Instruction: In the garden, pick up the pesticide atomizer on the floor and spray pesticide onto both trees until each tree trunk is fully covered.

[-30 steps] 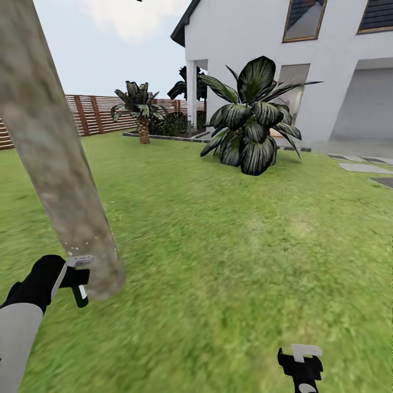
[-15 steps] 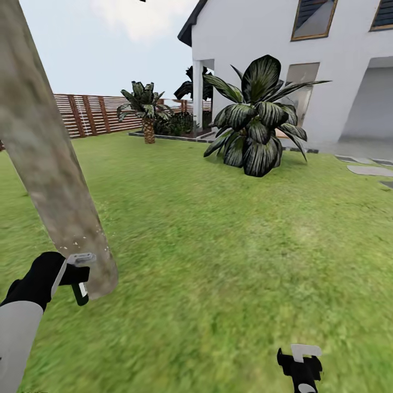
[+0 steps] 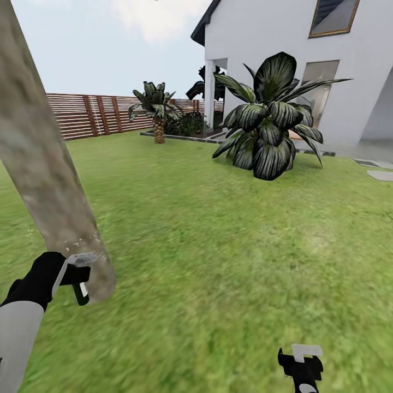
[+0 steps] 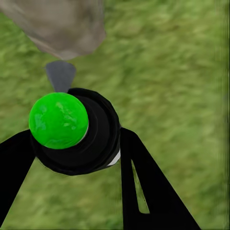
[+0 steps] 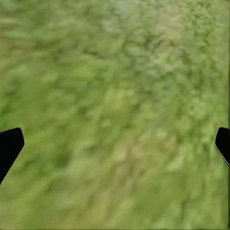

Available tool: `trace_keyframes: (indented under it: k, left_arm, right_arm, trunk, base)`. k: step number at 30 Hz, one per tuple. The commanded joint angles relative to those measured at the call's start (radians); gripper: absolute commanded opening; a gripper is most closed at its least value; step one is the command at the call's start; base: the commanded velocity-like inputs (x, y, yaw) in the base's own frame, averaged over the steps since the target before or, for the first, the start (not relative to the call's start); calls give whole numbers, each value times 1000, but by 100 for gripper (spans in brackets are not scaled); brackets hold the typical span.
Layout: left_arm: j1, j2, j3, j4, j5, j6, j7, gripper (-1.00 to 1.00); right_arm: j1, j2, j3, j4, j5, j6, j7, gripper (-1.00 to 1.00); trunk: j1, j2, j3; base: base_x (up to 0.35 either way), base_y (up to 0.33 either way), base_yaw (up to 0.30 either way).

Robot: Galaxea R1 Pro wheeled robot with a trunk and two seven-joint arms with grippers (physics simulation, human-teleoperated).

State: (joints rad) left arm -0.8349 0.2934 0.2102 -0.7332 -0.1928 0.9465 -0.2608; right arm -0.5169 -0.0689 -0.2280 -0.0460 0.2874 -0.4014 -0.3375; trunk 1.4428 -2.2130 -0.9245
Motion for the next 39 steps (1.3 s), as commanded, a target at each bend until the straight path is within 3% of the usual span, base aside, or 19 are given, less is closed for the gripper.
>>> trace_keyframes:
  k: [1,13,17,23,33,36,39]
  left_arm:
    - [0,1,0,0,-1,0,0,-100]
    - [7,5,-1,2,-8,0,3,-100]
    - [15,48,8,9,-8,-3,9,-100]
    - [27,65,11,17,-8,-13,17,-100]
    - [78,53,5,92,-8,-57,17,-100]
    - [79,50,5,121,-7,-120,18,-100]
    - [79,50,5,133,-7,-138,18,-100]
  right_arm:
    - [0,0,0,0,0,0,0,100]
    - [0,4,0,0,-1,0,0,100]
    - [0,5,1,0,-1,0,0,100]
    - [0,5,0,0,-1,0,0,100]
    - [0,3,0,0,1,0,0,100]
    - [0,3,0,0,1,1,0,100]
    - [0,3,0,0,1,1,0,100]
  trunk:
    - [0,0,0]
    - [0,0,0]
    - [0,0,0]
    - [0,0,0]
    - [0,0,0]
    - [0,0,0]
    - [0,0,0]
  base:
    - [162,-235,0]
    - [96,-265,113]
    - [175,-239,276]
    - [292,-94,277]
    - [62,-1,133]
    - [253,-43,1]
    - [320,-12,0]
